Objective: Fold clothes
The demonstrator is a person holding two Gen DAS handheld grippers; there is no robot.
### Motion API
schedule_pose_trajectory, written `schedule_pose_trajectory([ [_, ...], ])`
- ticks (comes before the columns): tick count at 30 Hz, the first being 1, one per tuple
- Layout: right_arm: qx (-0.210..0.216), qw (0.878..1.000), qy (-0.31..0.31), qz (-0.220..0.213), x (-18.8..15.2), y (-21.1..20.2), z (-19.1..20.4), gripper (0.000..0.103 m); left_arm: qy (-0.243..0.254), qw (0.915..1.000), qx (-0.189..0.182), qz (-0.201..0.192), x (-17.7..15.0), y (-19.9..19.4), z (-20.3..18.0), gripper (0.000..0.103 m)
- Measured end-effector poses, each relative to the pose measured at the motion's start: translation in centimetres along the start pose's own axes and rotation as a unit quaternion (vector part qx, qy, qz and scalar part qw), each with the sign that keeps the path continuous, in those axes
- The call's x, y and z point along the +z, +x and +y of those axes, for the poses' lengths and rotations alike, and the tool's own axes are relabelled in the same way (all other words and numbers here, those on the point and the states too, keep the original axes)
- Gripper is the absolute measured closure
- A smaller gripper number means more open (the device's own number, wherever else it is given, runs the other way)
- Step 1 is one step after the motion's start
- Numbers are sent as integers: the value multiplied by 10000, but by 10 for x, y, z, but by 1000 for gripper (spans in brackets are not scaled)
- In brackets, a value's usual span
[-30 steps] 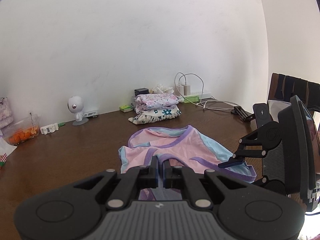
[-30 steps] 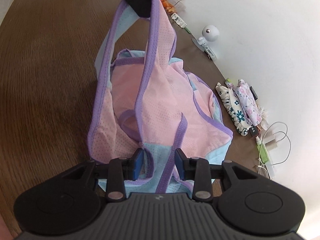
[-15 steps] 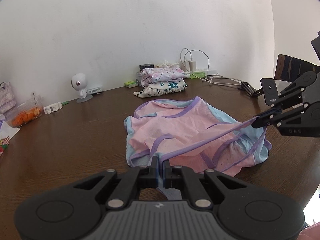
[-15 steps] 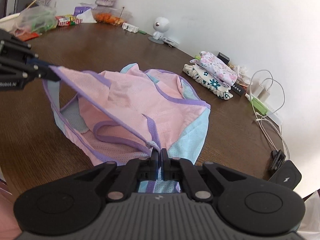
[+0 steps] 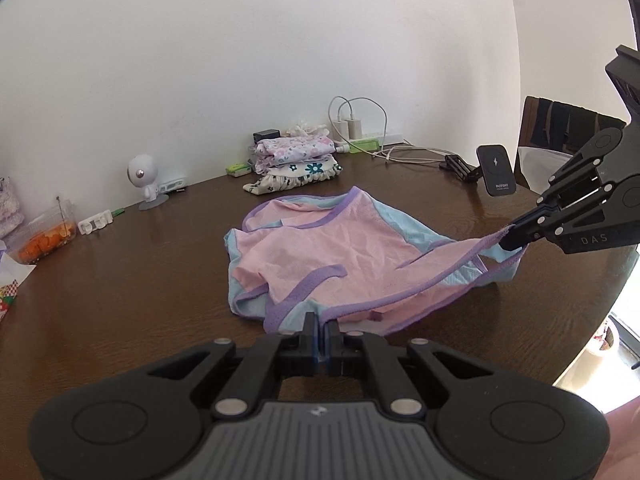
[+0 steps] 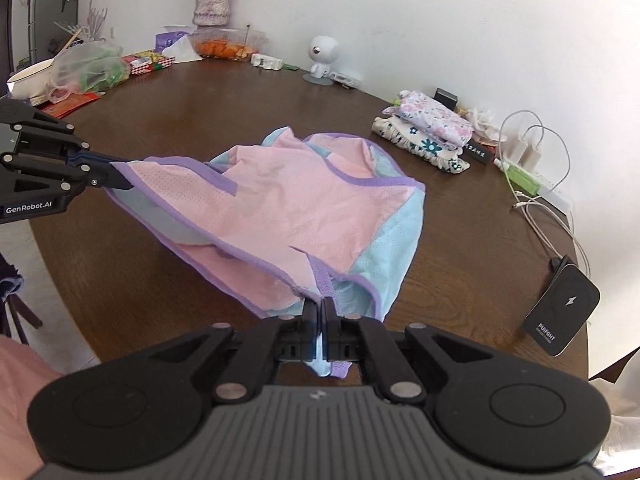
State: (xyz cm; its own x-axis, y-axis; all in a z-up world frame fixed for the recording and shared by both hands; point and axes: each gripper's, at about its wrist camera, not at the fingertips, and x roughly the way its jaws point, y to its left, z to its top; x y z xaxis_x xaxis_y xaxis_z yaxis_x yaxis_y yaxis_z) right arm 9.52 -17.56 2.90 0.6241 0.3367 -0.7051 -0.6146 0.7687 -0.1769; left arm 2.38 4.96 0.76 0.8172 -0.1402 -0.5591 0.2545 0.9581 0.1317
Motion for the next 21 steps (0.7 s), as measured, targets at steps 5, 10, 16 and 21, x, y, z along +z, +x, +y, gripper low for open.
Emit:
schedule_pose_trajectory([
  [5,274,9993,239,47,-17,-8,6,102,-314,9988,-226,290,-15,-5,-5,101],
  [10,412,9979,472,157,-8,10,-8,101,-296,9985,-347,295,-4,11,-5,101],
  [16,-382,9974,549,-255,112,42,-84,101,33,9996,270,-24,92,77,30,102],
  [21,-1117,9895,536,-749,223,52,-146,102,99,9872,1474,-598,265,115,87,102],
])
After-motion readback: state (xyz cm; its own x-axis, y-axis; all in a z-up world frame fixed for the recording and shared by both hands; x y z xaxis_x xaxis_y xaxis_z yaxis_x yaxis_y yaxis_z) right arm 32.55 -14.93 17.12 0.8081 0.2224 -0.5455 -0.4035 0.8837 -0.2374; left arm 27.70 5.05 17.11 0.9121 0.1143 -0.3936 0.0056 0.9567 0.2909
